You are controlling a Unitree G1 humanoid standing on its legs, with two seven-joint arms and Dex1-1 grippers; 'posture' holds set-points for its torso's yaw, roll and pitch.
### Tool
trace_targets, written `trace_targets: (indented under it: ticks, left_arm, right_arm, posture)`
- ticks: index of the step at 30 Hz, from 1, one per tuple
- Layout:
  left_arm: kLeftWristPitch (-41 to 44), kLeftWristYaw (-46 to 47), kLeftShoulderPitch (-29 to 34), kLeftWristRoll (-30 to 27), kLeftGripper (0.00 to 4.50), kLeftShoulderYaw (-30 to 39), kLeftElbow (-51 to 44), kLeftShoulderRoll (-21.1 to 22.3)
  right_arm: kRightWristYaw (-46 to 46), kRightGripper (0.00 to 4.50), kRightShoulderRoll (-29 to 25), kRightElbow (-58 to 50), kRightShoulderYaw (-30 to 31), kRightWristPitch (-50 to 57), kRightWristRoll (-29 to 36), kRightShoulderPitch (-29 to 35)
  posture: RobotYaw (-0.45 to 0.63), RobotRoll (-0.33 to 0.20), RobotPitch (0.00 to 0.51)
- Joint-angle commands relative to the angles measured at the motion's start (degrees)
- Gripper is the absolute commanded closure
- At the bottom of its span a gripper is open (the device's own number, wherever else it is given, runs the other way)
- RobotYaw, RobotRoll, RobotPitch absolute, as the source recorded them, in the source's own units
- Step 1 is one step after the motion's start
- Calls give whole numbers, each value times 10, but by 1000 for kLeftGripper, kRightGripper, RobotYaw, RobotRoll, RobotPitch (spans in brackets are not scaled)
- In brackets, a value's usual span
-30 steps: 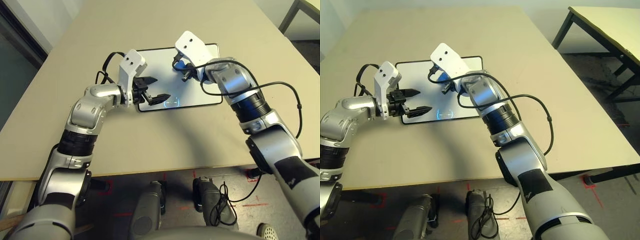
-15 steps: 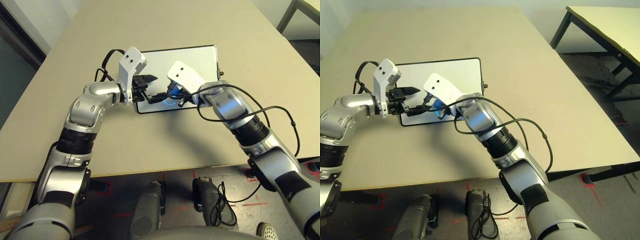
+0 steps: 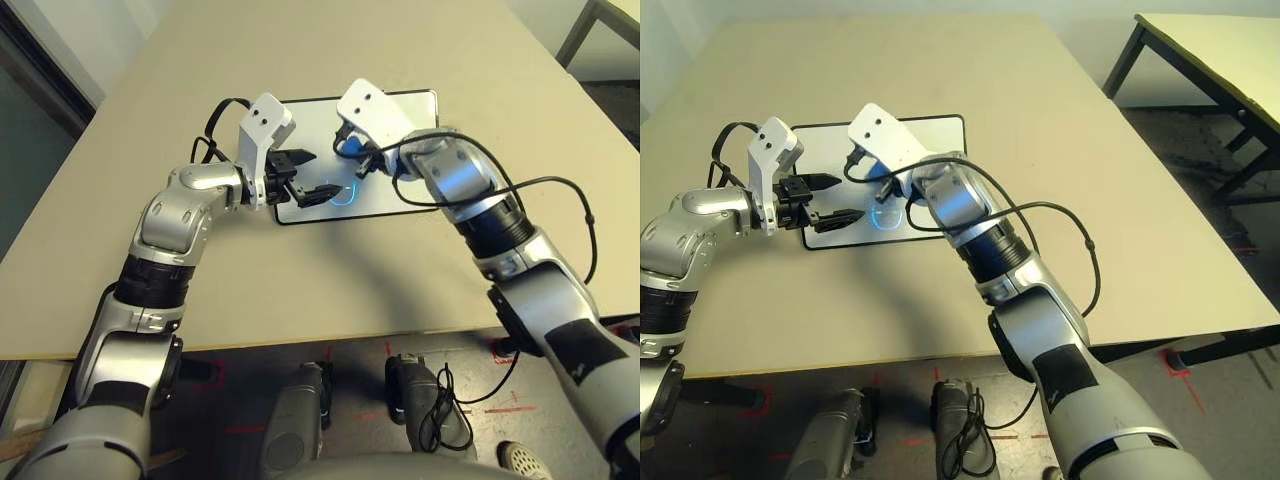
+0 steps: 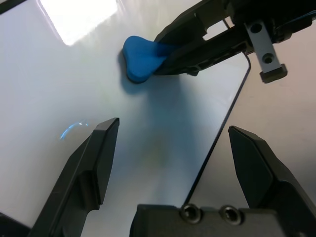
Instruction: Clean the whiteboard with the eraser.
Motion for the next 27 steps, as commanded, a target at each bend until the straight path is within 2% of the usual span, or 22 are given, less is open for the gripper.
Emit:
trace_targets:
  ticks: [1,12,17,19,23,27]
  left_arm:
    - [2,-1,9,1,0,-3,-2,2]
    - [-2,-3,9,2,0,-2,4,5]
    - [-23,1,2,5,0,2,19,-1]
    - [-56,18,-13,9,0,16,39,-13]
    - [-155,93,-68,10,0,79,99,-48]
    - [-260,174,-120,10,0,149,153,-62]
  right_arm:
    - [-3,3955,1,16,-6,-3,-4,-1]
    - [43,3955,-41,-116,55,94,-4,97]
    - [37,3955,-42,-129,39,99,-1,98]
    - [23,3955,-28,-119,4,78,8,82]
    - [-35,3955,17,-100,-123,23,51,14]
    - [-101,3955,13,-87,-232,-27,78,-54]
  posture:
    - [30,0,182]
    - [21,0,189]
    - [15,0,189]
    - [15,0,189]
    - [25,0,192]
    - [31,0,192]
